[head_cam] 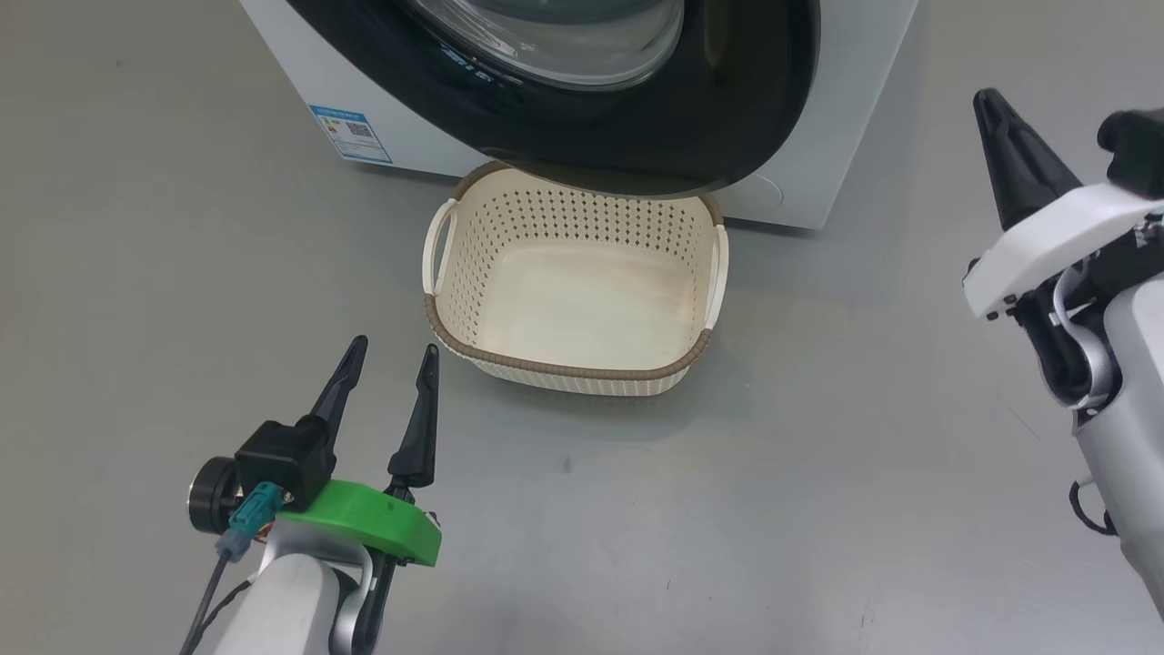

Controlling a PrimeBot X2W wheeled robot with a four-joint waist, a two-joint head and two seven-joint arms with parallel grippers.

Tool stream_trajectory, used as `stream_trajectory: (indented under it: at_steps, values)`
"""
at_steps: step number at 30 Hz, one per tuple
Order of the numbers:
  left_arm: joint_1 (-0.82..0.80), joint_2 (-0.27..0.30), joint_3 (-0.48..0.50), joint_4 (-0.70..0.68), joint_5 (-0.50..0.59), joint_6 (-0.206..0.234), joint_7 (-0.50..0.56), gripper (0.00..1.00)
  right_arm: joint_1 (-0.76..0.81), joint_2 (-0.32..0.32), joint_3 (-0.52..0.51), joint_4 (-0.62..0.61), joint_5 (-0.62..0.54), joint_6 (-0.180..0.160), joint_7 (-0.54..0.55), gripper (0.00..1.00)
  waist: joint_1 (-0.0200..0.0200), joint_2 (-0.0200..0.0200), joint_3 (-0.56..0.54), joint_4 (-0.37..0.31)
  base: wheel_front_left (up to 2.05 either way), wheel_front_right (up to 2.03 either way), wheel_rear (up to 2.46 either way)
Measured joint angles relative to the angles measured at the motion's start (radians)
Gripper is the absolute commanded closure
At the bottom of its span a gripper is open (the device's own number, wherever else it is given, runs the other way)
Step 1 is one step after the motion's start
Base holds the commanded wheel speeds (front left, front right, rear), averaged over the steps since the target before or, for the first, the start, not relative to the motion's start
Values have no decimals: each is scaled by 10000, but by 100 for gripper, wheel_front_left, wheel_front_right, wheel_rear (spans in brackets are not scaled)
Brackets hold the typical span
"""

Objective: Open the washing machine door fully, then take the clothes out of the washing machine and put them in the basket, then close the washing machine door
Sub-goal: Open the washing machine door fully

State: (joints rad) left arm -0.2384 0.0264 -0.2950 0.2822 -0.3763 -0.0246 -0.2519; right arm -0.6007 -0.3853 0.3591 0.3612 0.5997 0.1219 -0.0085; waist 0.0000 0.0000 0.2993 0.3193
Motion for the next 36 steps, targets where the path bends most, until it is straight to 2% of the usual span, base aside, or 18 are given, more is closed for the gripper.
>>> stream_trajectory:
  at_steps: [2, 7, 8, 9, 10, 11, 18, 24, 36]
  values:
    - [40, 2, 52, 6, 6, -15, -2, 0, 362, 2, 42, -81, -132, -21, -244, 100, 0, -1, -68, -54, 0, 0, 0]
    - [211, 6, 267, 12, 136, -31, 0, 0, 1099, 217, 38, -364, -347, -554, -802, 100, 0, -1, -226, -203, 0, 0, 0]
    - [226, 6, 293, 12, 188, -31, 0, 0, 1226, 278, 27, -439, -370, -650, -913, 95, 0, -1, -256, -233, 0, 0, 0]
    - [235, 8, 314, 12, 209, -33, -2, 0, 1357, 320, 27, -531, -414, -755, -997, 64, 0, -1, -285, -263, 0, 0, 0]
    - [241, 8, 339, 10, 236, -38, 0, 0, 1479, 353, 27, -612, -468, -871, -1089, 24, 0, -1, -310, -294, 0, 0, 0]
    - [242, 10, 341, 8, 267, -65, 0, 0, 1611, 368, 6, -708, -508, -995, -1174, 0, 0, -1, -331, -326, 0, 0, 0]
    - [349, 17, 512, -29, 280, -94, 0, 0, 2352, 729, -161, -1026, -466, -1444, -1666, 0, 0, -1, -374, -494, 0, 0, 0]
    - [370, 17, 497, -25, 347, -163, -2, 0, 3090, 761, -257, -1162, -476, -1772, -1925, 0, 0, 0, -367, -570, 0, 0, 0]
    - [377, 17, 531, -25, 437, -255, 0, 0, 3538, 800, -291, -1574, -481, -1954, -2054, 0, 0, 0, -359, -622, 0, 0, 0]
